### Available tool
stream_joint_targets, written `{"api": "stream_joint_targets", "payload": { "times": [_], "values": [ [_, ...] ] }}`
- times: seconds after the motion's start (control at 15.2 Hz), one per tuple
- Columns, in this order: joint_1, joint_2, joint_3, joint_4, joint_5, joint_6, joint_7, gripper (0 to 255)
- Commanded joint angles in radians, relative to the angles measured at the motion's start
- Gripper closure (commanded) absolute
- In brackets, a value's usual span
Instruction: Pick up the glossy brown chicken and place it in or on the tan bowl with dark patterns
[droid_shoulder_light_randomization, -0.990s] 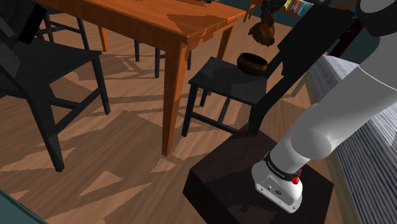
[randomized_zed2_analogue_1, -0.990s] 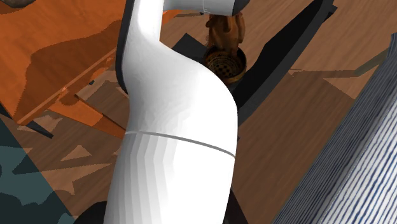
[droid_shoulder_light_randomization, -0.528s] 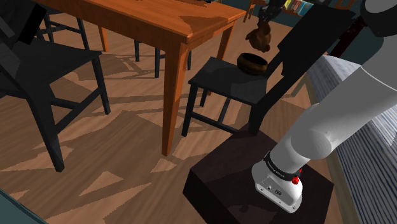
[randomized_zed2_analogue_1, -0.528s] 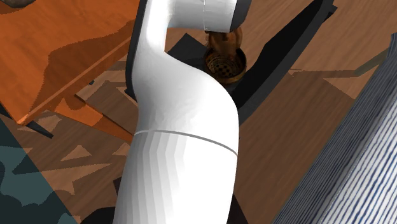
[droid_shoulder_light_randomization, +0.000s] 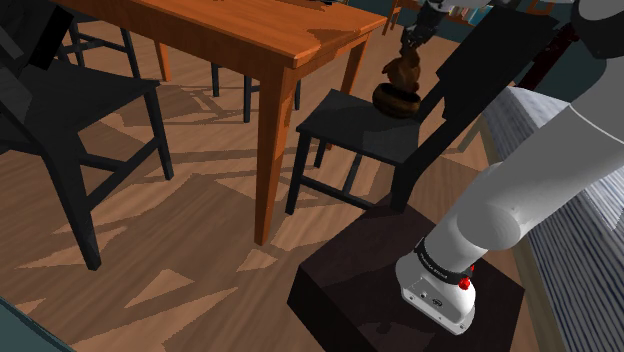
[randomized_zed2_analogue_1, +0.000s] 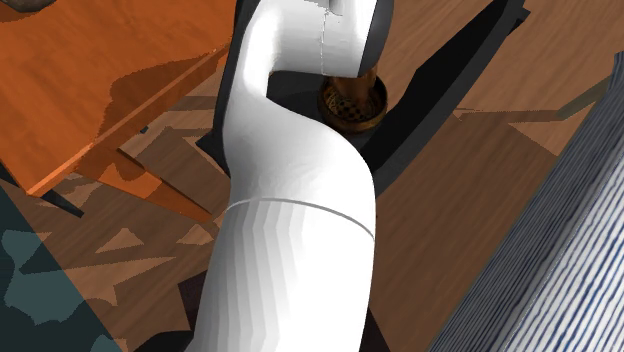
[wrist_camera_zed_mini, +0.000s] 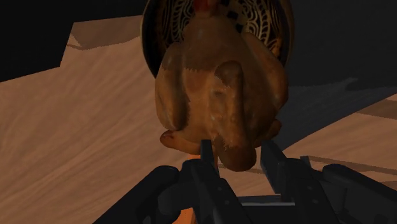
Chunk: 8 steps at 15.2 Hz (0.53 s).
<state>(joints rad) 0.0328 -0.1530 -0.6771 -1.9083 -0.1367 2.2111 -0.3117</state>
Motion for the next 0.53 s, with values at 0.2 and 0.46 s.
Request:
{"api": "stream_joint_targets", "payload": {
  "times": [0.2, 0.46],
  "values": [
    [-0.001, 0.009, -0.005, -0.062, 0.002, 0.071, 0.002, 255],
    [-0.001, 0.009, -0.005, -0.062, 0.002, 0.071, 0.002, 255]
  ]
}}
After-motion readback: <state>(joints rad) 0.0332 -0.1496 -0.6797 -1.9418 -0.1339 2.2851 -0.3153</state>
